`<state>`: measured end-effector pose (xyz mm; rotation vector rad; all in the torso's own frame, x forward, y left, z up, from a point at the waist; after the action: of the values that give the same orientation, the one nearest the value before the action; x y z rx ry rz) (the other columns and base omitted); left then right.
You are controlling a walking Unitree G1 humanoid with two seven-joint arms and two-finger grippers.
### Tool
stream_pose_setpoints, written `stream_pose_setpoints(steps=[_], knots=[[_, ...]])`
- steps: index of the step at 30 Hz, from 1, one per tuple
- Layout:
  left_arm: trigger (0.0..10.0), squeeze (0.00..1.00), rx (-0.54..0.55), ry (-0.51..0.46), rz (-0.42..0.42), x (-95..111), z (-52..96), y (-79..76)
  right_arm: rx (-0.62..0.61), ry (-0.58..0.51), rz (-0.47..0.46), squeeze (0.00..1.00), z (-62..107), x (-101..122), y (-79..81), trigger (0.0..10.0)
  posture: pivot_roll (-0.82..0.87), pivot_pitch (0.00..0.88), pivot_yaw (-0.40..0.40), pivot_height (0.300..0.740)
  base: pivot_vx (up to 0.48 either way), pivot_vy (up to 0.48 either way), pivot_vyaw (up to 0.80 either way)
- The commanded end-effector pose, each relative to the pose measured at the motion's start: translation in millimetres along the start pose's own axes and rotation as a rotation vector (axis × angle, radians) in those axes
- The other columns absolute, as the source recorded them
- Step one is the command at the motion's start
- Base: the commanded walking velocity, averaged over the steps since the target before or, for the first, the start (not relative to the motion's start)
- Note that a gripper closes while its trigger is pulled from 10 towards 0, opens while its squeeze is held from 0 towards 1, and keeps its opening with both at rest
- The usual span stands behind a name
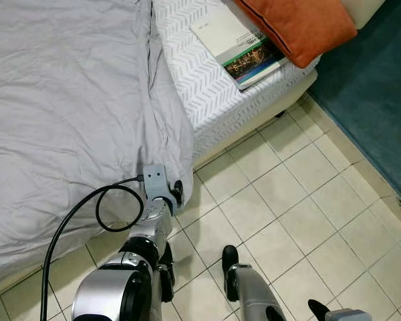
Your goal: Clean up the room
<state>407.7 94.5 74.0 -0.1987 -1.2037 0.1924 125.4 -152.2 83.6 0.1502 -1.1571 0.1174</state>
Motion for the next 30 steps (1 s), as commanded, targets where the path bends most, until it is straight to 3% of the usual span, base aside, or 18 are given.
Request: stream_pose_setpoints(steps=[1,11,13,16,19,20,21,22,24,26,28,30], knots=[[0.0,0.0,0.008,0.089,0.01,-27.2,4.1,1.0,-0.019,0.045,-0.001,0.0,7.7,-7.5,-0.3,10.0,-0.37,0.685,-0.019,0.74,0.0,0.0,0.0],[0.0,0.0,-0.076,0.075,-0.099,-26.6,4.7,-16.9,-0.024,0.046,-0.012,0.0,5.3,-9.9,4.2,10.0,-0.35,0.677,0.006,0.74,0.0,0.0,0.0],[0.0,0.0,-0.178,0.085,-0.176,-31.6,7.5,-39.3,-0.027,0.043,-0.015,0.0,4.1,-10.3,5.4,10.0,-0.35,0.673,0.015,0.74,0.0,0.0,0.0],[0.0,0.0,-0.212,0.089,-0.196,-33.5,8.8,-46.7,-0.028,0.043,-0.016,0.0,3.6,-10.5,5.9,10.0,-0.35,0.671,0.018,0.74,0.0,0.0,0.0],[0.0,0.0,-0.441,0.062,-0.407,-38.5,20.8,-99.0,-0.043,0.036,-0.023,0.0,1.7,-11.2,7.1,10.0,-0.35,0.661,0.036,0.74,0.0,0.0,0.0],[0.0,0.0,-0.441,0.062,-0.407,-38.5,20.8,-99.0,-0.043,0.036,-0.023,0.0,1.7,-11.2,7.1,10.0,-0.35,0.661,0.036,0.74,0.0,0.0,0.0],[0.0,0.0,-0.521,0.016,-0.544,-37.2,26.4,-117.8,-0.047,0.033,-0.024,0.0,0.3,-11.6,7.6,10.0,-0.35,0.659,0.042,0.74,0.0,0.0,0.0],[0.0,0.0,-0.521,0.016,-0.544,-37.2,26.4,-117.8,-0.047,0.033,-0.024,0.0,0.3,-11.6,7.6,10.0,-0.35,0.659,0.042,0.74,0.0,0.0,0.0],[0.0,0.0,-0.614,-0.027,-0.671,-38.6,34.4,-137.5,-0.052,0.028,-0.026,0.0,-1.4,-11.5,7.9,10.0,-0.34,0.651,0.051,0.74,0.0,0.0,0.0],[0.0,0.0,-0.614,-0.027,-0.671,-38.6,34.4,-137.5,-0.052,0.028,-0.026,0.0,-1.4,-11.5,7.9,10.0,-0.34,0.651,0.051,0.74,0.0,0.0,0.0],[0.0,0.0,-0.765,-0.095,-0.844,-42.3,50.5,-170.5,-0.062,0.014,-0.029,0.0,-5.6,-10.8,7.9,10.0,-0.33,0.636,0.068,0.74,0.0,0.0,0.0],[0.0,0.0,-0.787,-0.111,-0.882,-43.1,53.5,-175.9,-0.063,0.011,-0.03,0.0,-6.9,-10.8,8.2,10.0,-0.33,0.634,0.071,0.74,0.0,0.0,0.0]])
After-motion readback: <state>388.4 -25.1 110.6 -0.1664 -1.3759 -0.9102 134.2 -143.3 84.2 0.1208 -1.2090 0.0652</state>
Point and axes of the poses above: a point about 5 cm out from each wrist's last joint towards the gripper, its own z axis pointing back from the gripper into the wrist, its own x axis along the axis of the wrist's last joint, y = z × x, the point moved 4 cm from there along -z, pointing out of the wrist towards the gripper, and after that the axes turned 2 degrees about z, right-handed, at the moved point
